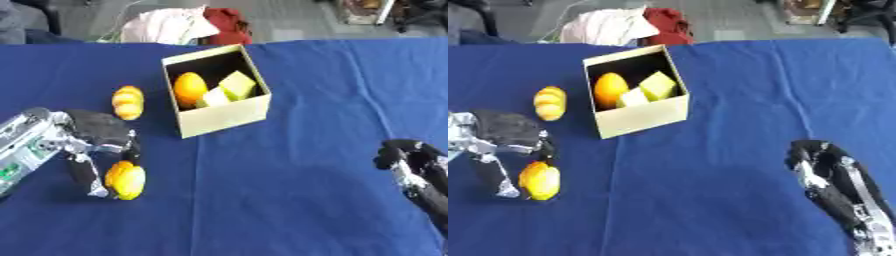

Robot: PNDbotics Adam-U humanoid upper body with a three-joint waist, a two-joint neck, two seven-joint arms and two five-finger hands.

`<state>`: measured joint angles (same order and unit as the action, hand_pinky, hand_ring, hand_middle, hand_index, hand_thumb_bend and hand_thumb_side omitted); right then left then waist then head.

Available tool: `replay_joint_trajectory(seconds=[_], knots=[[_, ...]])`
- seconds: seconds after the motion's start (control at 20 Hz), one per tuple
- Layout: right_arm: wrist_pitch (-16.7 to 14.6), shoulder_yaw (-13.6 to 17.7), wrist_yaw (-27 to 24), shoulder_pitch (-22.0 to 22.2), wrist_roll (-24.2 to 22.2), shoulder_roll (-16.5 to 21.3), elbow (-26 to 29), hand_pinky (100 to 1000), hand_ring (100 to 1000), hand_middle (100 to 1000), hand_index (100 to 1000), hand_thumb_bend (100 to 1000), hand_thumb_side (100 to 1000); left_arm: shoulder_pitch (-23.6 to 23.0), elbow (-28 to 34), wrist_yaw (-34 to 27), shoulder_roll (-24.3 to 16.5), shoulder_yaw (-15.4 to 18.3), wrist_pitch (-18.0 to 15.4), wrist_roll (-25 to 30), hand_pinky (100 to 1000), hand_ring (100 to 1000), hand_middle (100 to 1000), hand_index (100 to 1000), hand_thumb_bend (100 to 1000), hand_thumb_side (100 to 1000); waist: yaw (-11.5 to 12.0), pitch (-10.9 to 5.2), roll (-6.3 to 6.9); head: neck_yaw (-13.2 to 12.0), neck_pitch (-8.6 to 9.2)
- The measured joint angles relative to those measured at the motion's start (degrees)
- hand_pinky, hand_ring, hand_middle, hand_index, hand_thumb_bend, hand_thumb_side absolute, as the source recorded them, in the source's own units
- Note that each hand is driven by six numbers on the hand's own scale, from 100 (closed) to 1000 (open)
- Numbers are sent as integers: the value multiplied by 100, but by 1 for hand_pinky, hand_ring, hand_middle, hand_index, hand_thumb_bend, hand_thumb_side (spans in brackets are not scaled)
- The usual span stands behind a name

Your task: Pick up objects on the table and place them in the box.

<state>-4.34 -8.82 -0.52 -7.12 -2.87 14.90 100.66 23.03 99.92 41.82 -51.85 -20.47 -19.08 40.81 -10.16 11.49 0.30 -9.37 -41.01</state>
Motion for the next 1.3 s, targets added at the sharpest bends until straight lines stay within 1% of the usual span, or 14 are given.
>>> replay_joint_trajectory(seconds=[0.1, 0.25, 0.45, 0.6, 0.65, 0.7, 0.75, 0.9, 1.0, 1.1, 1.15, 1.2, 1.25, 1.3], knots=[[0, 3, 0, 0, 2, 0, 0, 643, 624, 589, 696, 100, 447, 114, 122, -70, -1, 117, 56, -110, 591, 461, 476, 649, 363, 277, 0, 0, 0, 9, 0], [1, 13, 0, 4, 3, 0, 0, 643, 624, 589, 696, 100, 449, 429, 301, -187, -17, 311, 163, -232, 600, 463, 481, 658, 381, 272, 1, 0, 0, 15, 0], [1, 13, 0, 7, 2, 0, 0, 643, 624, 589, 696, 100, 448, 1091, 141, -239, 9, 483, 337, -404, 614, 470, 486, 669, 383, 264, -11, 0, 0, 16, -1], [2, 8, 0, 10, -2, 0, 0, 643, 624, 589, 696, 100, 454, 1685, -422, -31, 264, 486, 433, -587, 625, 476, 485, 672, 378, 258, -64, 0, 0, 9, -4], [5, -1, 0, 10, -7, 0, 0, 643, 624, 589, 696, 100, 454, 1876, -701, 81, 405, 477, 447, -671, 629, 481, 490, 677, 347, 268, -84, -3, 0, 3, -7], [9, -7, -1, 10, -14, 0, 0, 643, 624, 589, 695, 100, 455, 2054, -988, 207, 548, 464, 452, -754, 632, 484, 493, 679, 384, 259, -108, -3, 0, -7, -9], [14, -9, -3, 9, -24, 0, 0, 643, 624, 589, 695, 100, 459, 2236, -1325, 366, 721, 440, 442, -853, 646, 494, 501, 688, 395, 257, -141, -3, 0, -16, -10], [18, -32, -11, 7, -43, -1, -1, 642, 624, 589, 695, 100, 470, 2637, -2263, 878, 1231, 409, 355, -1196, 667, 522, 526, 715, 399, 250, -227, -3, 0, -63, -12], [26, -45, -15, 6, -53, -2, -1, 642, 624, 589, 695, 100, 476, 2804, -2789, 1214, 1520, 415, 294, -1480, 693, 563, 565, 746, 390, 237, -260, -3, 0, -87, -18], [35, -64, -24, 4, -66, -2, -1, 642, 624, 589, 695, 100, 480, 2907, -3192, 1481, 1745, 456, 272, -1814, 732, 630, 628, 804, 387, 222, -285, -3, -1, -108, -24], [38, -78, -36, 2, -71, -2, -1, 642, 624, 589, 695, 100, 481, 2954, -3347, 1584, 1835, 481, 276, -1991, 763, 693, 696, 853, 399, 212, -289, -3, -1, -111, -26], [42, -80, -47, 2, -77, -3, -1, 642, 624, 589, 695, 100, 481, 2987, -3465, 1672, 1901, 498, 283, -2163, 776, 716, 725, 878, 403, 250, -291, -3, -1, -112, -26], [44, -82, -55, 1, -82, -3, -1, 642, 624, 589, 695, 100, 482, 3008, -3553, 1737, 1949, 516, 292, -2324, 787, 736, 752, 901, 401, 339, -294, -3, -1, -112, -27], [47, -83, -59, 1, -87, -3, -1, 642, 624, 589, 695, 100, 482, 3013, -3606, 1775, 1979, 521, 299, -2460, 800, 754, 782, 924, 388, 457, -295, -3, -1, -112, -27]])
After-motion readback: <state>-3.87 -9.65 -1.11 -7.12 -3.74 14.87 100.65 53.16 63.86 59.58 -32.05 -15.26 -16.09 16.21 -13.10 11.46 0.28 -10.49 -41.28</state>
